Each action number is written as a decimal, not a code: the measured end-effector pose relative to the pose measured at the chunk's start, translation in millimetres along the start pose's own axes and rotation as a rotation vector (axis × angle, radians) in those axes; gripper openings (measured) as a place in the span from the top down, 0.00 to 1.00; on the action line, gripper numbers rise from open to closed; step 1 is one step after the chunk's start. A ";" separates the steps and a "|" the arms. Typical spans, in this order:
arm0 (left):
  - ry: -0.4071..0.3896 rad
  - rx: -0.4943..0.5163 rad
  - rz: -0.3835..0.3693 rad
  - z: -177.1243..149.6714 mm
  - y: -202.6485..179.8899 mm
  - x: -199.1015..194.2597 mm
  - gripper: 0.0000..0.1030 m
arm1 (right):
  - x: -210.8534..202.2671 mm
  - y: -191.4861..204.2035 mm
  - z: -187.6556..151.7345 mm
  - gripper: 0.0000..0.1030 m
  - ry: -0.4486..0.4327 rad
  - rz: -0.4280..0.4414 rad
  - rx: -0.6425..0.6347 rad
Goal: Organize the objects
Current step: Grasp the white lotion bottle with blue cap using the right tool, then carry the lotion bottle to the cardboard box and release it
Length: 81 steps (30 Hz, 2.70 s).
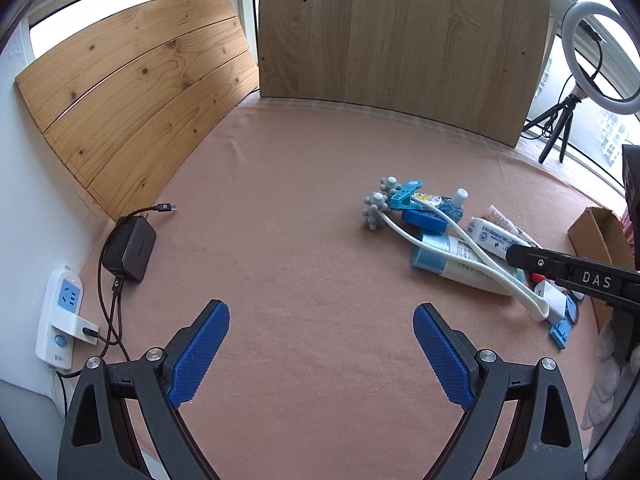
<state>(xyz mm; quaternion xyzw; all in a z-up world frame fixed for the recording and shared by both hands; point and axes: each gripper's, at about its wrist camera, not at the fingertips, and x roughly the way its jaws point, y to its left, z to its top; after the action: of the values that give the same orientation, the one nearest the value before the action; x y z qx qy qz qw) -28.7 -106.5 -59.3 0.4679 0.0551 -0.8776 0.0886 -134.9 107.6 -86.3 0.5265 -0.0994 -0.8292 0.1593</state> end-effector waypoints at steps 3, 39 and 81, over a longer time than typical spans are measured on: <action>-0.001 -0.025 0.012 -4.7 12.4 -5.5 0.07 | 18.0 -1.5 10.7 0.65 0.029 0.005 0.010; 0.023 -0.047 -0.017 -17.4 24.3 -5.6 0.07 | 66.3 34.8 -19.1 0.64 0.209 0.068 -0.027; 0.288 0.013 -0.468 -17.3 -125.3 98.4 0.34 | 41.4 -23.3 -31.5 0.51 0.243 0.102 0.104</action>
<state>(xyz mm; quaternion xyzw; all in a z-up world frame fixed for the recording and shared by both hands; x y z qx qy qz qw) -94.4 9.0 -148.9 0.5630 0.1680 -0.7989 -0.1285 -126.5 114.1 -142.3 0.6251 -0.1488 -0.7437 0.1843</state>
